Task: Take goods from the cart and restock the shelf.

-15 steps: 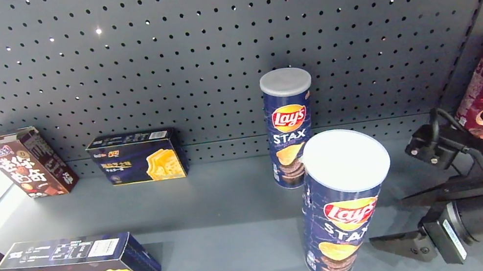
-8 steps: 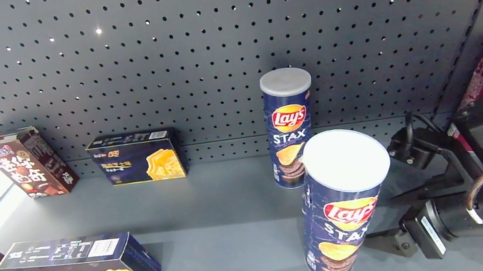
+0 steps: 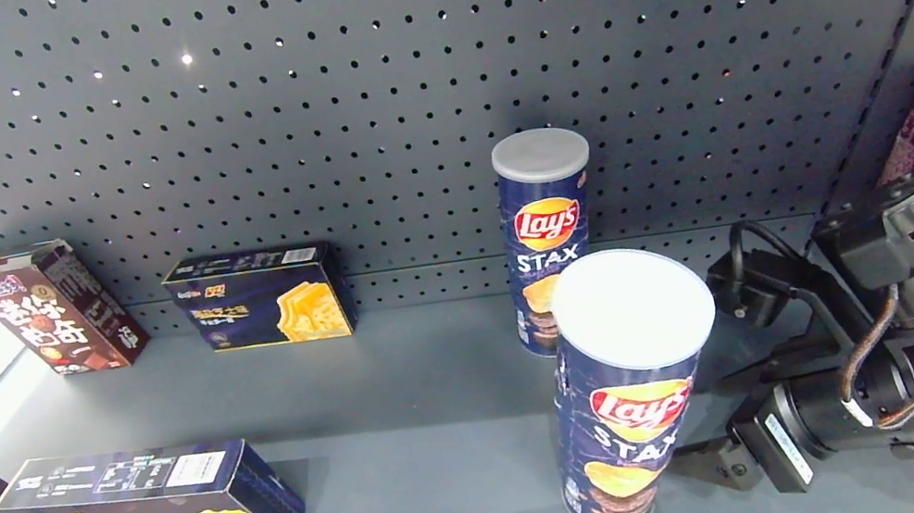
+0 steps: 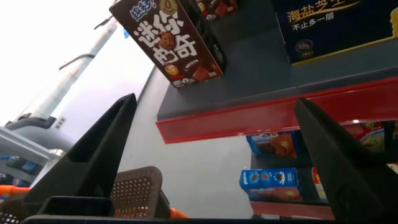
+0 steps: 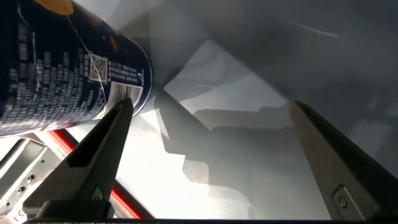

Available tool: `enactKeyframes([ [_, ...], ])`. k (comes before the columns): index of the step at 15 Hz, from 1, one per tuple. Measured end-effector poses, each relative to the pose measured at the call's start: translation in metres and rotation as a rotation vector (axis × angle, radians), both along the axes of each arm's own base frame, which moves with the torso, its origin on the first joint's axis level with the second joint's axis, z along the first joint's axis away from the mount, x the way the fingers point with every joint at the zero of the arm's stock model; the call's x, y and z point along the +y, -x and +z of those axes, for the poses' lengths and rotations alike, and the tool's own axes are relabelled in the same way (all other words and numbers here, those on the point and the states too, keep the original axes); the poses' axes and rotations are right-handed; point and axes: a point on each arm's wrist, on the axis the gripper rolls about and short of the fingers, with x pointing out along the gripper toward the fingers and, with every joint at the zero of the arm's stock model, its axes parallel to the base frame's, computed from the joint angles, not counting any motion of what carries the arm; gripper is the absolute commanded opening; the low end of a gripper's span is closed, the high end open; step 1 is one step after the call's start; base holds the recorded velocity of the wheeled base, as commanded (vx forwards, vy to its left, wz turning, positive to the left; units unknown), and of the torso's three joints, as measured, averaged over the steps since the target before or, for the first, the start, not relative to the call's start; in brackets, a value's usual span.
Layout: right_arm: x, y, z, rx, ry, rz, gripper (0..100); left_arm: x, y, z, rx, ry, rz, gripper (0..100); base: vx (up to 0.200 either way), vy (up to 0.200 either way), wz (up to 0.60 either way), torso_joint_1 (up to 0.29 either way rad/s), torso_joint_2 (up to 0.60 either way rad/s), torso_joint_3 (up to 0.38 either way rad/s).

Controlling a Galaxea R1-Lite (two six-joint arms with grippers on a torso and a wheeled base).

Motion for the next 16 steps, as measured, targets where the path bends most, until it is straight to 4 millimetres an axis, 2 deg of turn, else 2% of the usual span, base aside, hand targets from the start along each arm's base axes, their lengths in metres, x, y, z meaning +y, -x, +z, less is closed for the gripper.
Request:
enactKeyframes([
  [9,0.0041,-0.0068,0.0051,-0.014,-0.011,-0.005,100,0.0001,-0.0001,0.0000,0.000,0.001,-0.001,100,0.000,0.000,0.00,0.000,0.00,0.000],
  [16,0.0032,-0.0060,-0.0013,0.005,0.004,-0.006,100,0.0001,0.0000,0.0000,-0.001,0.002,-0.001,100,0.000,0.000,0.00,0.000,0.00,0.000],
])
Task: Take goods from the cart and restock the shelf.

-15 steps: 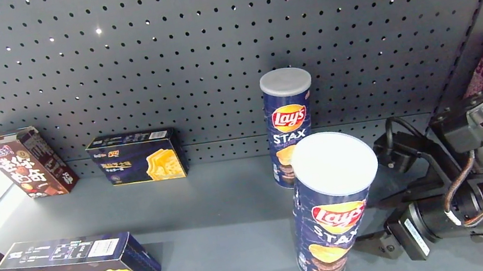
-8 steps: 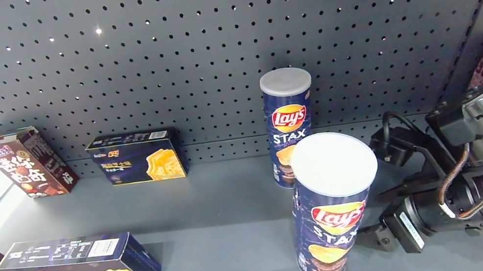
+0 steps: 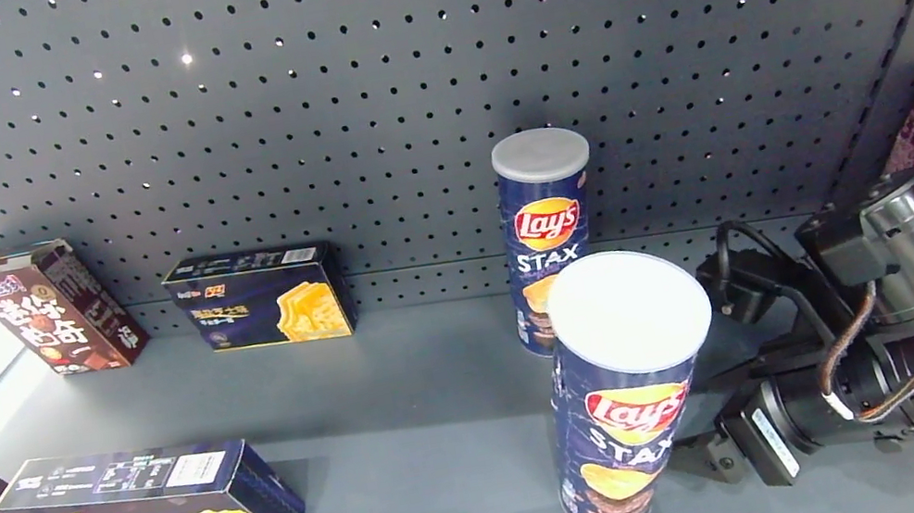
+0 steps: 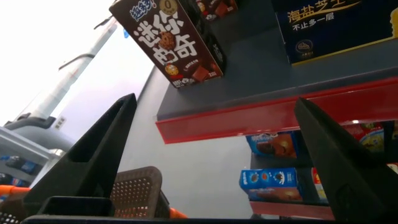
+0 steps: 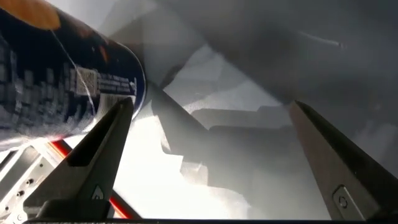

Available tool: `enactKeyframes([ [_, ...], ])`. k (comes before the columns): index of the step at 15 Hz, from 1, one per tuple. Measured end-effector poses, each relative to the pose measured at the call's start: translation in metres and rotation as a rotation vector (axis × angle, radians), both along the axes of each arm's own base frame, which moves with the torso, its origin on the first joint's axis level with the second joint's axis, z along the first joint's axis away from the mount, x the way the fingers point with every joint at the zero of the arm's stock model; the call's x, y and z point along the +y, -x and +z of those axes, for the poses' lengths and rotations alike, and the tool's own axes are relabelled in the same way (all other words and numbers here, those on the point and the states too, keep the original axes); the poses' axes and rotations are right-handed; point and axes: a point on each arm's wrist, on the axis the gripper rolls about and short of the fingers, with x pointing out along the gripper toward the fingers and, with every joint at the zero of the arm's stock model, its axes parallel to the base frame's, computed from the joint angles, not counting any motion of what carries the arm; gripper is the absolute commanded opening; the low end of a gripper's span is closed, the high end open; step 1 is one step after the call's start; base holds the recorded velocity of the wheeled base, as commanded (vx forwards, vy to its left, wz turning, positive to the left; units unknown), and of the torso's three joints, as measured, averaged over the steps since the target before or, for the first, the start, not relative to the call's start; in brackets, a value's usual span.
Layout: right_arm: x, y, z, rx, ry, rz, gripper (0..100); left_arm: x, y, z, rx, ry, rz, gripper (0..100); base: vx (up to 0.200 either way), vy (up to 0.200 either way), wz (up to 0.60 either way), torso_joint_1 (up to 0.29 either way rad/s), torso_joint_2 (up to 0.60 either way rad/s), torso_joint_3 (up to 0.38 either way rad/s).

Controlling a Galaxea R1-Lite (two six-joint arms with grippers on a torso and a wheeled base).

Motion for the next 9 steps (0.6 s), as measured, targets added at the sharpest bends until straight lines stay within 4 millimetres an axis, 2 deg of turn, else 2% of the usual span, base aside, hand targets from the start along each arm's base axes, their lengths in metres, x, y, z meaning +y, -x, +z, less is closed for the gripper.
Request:
enactKeyframes([
  [9,0.0038,-0.0020,0.0000,0.001,0.000,0.007,100,-0.0007,-0.0011,-0.0031,0.005,0.018,0.000,100,0.000,0.000,0.00,0.000,0.00,0.000],
])
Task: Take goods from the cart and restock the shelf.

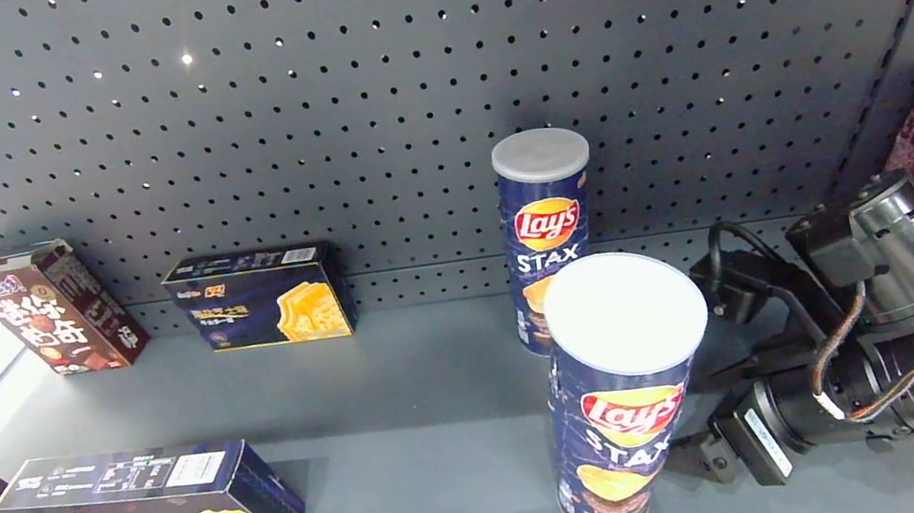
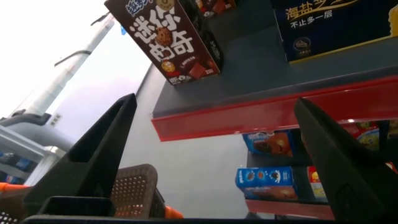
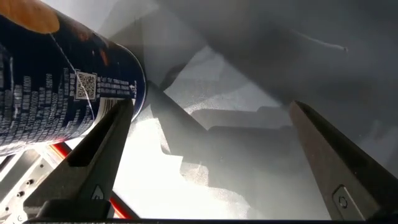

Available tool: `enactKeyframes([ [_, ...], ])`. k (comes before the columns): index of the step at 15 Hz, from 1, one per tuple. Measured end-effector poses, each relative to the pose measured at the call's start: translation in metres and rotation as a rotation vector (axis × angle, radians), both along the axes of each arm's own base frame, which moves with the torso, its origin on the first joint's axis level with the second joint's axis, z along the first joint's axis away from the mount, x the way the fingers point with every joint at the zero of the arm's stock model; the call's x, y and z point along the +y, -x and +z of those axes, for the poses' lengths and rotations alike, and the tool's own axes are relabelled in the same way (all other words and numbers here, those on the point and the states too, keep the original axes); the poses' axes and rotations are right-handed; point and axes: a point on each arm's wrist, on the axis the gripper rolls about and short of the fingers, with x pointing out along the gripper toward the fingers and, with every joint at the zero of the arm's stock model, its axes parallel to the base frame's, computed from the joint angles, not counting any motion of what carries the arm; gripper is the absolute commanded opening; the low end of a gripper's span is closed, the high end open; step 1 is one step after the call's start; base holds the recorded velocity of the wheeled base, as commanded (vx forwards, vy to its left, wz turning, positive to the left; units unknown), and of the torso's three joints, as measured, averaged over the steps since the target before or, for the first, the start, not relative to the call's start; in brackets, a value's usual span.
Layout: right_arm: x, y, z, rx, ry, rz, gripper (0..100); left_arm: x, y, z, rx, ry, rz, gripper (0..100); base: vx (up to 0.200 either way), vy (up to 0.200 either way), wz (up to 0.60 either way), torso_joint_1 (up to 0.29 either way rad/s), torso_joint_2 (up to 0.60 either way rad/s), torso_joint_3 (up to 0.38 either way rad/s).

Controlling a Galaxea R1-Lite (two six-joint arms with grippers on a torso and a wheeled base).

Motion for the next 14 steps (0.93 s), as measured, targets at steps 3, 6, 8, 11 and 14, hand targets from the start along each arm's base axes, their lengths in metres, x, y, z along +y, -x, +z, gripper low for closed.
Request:
enactKeyframes([
  [3,-0.003,0.002,-0.001,0.004,0.003,-0.006,100,0.000,0.000,-0.001,0.002,-0.001,0.000,100,0.000,0.000,0.00,0.000,0.00,0.000],
  [6,-0.009,0.009,-0.004,0.011,0.007,-0.004,100,0.000,0.000,-0.001,0.002,-0.001,0.001,100,0.000,0.000,0.00,0.000,0.00,0.000],
  [8,-0.009,0.010,-0.003,0.008,0.004,0.001,100,0.000,0.000,-0.001,0.002,-0.001,0.001,100,0.000,0.000,0.00,0.000,0.00,0.000],
  [11,-0.005,0.008,0.001,-0.004,-0.006,0.008,100,0.000,0.000,-0.001,0.002,-0.001,0.001,100,0.000,0.000,0.00,0.000,0.00,0.000],
  [14,0.000,0.005,0.003,-0.009,-0.008,0.014,100,0.000,0.000,-0.001,0.002,0.000,0.001,100,0.000,0.000,0.00,0.000,0.00,0.000],
])
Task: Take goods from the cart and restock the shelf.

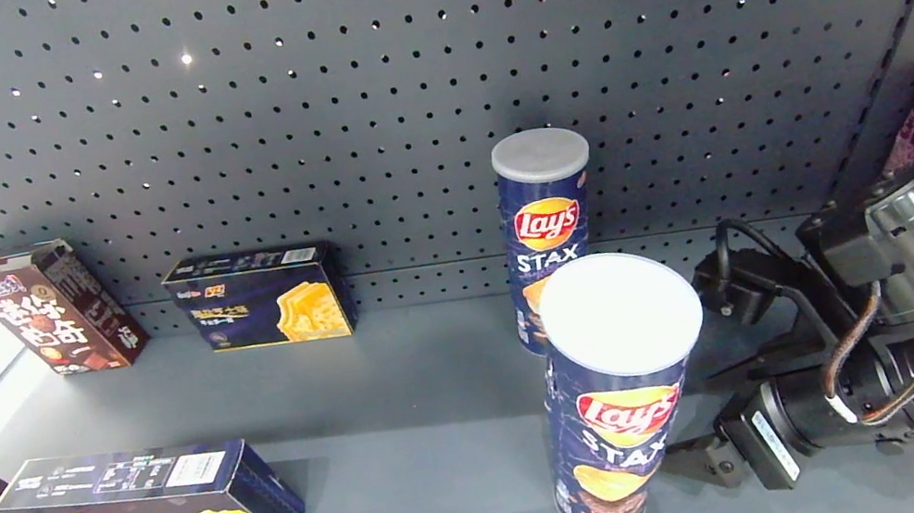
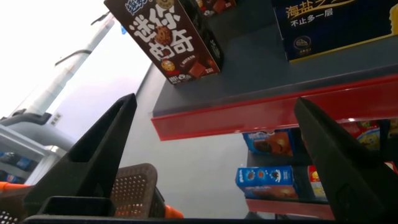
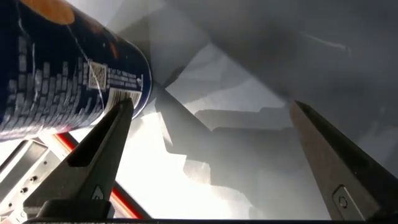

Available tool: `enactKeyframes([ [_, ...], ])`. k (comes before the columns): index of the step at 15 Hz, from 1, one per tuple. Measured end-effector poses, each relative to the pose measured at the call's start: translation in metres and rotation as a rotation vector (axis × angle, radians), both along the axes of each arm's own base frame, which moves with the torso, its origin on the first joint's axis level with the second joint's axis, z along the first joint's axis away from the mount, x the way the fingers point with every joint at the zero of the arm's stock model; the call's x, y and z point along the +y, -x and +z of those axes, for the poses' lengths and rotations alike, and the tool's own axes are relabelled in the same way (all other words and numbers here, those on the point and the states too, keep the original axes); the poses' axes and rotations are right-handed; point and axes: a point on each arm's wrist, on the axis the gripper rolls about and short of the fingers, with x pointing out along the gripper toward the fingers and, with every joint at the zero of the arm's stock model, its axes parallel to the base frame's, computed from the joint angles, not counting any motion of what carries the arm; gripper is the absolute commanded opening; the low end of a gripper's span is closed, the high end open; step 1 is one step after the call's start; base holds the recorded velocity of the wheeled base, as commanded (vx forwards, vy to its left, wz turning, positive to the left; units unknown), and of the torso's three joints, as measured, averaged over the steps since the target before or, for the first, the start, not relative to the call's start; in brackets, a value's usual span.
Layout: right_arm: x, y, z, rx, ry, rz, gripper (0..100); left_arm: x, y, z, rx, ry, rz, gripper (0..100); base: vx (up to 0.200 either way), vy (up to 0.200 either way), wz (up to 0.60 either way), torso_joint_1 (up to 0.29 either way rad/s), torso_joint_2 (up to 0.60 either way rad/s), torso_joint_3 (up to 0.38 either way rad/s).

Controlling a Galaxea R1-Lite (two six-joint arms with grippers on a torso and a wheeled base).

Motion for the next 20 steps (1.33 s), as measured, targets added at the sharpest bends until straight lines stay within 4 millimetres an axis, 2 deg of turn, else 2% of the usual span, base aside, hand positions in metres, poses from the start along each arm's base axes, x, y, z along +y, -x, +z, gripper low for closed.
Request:
enactKeyframes([
  [9,0.005,-0.005,-0.003,0.009,0.006,0.002,100,0.000,0.000,-0.001,0.002,0.000,0.000,100,0.000,0.000,0.00,0.000,0.00,0.000],
  [13,-0.002,-0.001,0.007,-0.016,-0.024,-0.019,100,0.000,0.000,0.000,0.000,0.001,-0.001,100,0.000,0.000,0.00,0.000,0.00,0.000],
  [16,-0.014,0.011,0.027,-0.071,-0.084,-0.037,100,0.000,0.000,0.000,0.001,0.001,0.000,100,0.000,0.000,0.00,0.000,0.00,0.000],
  [20,-0.040,0.040,0.046,-0.148,-0.159,-0.060,100,0.000,0.000,0.000,0.002,0.000,0.002,100,0.000,0.000,0.00,0.000,0.00,0.000],
])
